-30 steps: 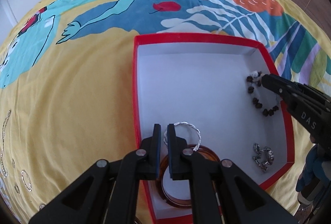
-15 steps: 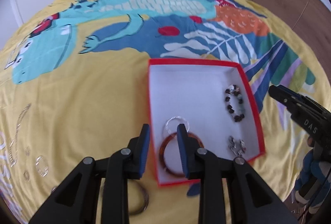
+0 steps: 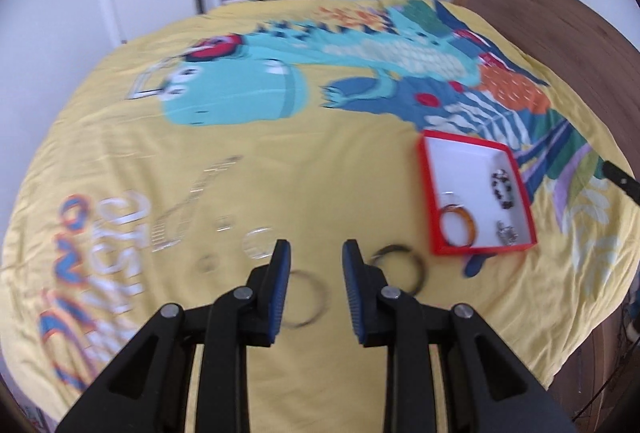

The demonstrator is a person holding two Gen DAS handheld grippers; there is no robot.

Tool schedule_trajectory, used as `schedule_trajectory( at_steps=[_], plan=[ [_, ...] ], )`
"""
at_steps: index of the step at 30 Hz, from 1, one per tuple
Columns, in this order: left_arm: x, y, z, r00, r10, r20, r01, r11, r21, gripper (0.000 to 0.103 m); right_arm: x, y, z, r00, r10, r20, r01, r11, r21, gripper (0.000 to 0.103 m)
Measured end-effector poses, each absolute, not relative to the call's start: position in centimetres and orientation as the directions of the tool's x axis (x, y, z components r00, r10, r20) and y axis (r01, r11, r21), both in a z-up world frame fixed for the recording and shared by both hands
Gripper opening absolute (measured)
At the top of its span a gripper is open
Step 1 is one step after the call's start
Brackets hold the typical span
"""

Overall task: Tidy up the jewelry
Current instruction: 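Withdraw both tools from the red box back over the bedspread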

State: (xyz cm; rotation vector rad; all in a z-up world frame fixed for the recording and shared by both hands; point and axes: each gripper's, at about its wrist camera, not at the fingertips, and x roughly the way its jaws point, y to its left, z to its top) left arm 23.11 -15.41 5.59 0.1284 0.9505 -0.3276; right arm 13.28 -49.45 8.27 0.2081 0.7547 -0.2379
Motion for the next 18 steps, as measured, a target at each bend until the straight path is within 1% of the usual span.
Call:
schedule_trajectory(
  at_steps=[7, 13, 16, 18],
  plan=[
    [19.1, -4.6, 8.9, 0.611, -0.141, -0.779, 0.215, 0.977, -0.008, 0.026, 9.8, -45.0, 11.9, 0.747, -0.117, -0.654, 0.237, 0.966, 0.099, 0.032],
    [15.5, 1.7, 10.5, 0.652, -0.097, -0.752, 0.145, 0.989, -0.002, 0.026, 7.6, -42.0, 13.8, 0.771, -0.098, -0.629, 0.204, 0.974, 0.099, 0.032],
    [13.8, 4.2, 11.2, 0.669, -0.093, -0.737, 0.118, 0.993, -0.018, 0.029, 6.4, -40.7, 14.7, 0.781, -0.091, -0.618, 0.196, 0.975, 0.104, 0.032],
    [12.6, 5.8, 11.7, 0.684, -0.092, -0.723, 0.098, 0.995, -0.033, 0.033, 5.6, -39.8, 15.3, 0.787, -0.088, -0.611, 0.188, 0.977, 0.102, 0.032]
  ],
)
